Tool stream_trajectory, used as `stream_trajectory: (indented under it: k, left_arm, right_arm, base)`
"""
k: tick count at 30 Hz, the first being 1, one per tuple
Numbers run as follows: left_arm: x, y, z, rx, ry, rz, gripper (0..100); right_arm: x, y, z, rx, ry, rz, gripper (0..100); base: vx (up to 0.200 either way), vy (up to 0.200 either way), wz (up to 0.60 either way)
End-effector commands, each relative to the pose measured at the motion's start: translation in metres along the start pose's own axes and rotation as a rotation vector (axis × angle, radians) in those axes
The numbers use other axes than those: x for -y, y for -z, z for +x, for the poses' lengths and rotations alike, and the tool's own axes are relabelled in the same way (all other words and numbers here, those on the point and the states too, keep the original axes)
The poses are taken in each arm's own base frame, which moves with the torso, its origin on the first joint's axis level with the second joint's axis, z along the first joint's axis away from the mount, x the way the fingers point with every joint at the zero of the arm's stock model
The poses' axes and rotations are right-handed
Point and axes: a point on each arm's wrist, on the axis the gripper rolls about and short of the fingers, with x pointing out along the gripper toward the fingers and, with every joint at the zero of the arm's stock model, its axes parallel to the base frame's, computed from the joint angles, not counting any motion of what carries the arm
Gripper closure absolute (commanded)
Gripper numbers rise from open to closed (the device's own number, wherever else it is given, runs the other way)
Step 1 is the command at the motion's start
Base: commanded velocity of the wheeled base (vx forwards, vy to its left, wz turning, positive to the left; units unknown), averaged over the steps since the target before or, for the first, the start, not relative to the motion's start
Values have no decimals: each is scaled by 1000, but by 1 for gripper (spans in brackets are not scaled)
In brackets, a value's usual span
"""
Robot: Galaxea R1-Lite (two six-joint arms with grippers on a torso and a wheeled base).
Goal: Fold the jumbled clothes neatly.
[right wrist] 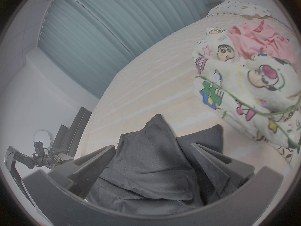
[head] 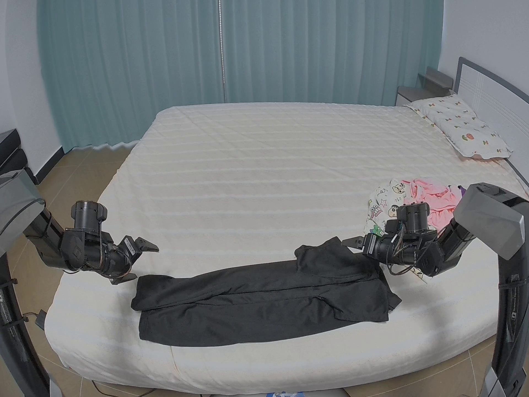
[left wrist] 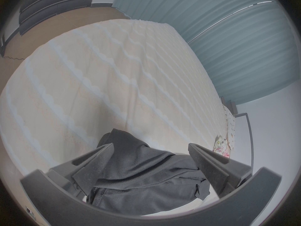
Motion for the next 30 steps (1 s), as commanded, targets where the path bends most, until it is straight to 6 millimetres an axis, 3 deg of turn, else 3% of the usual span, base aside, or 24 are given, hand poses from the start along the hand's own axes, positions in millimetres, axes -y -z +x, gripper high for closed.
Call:
stream_trajectory:
  k: [1,15,16,21,30]
  left_arm:
    - [-3,3,6,-17,-11,-5,0]
    - [-4,5,6,-24,-15,-6,0]
    - [-5,6,6,-26,-17,-7,0]
    - [-6,7,6,-29,-20,-4,0]
    - [-7,10,5,-36,-25,-4,0]
  right_arm:
    - [6,10,13,-45,16,8,0]
    - [16,15,14,-63,43,12,0]
    - [16,16,14,-66,45,13,100]
    - [16,15,10,-63,46,19,100]
    - [9,10,-21,-53,49,29,100]
  base:
    - [0,0,0]
    - [0,0,0]
    - [0,0,0]
    - [0,0,0]
    - [0,0,0]
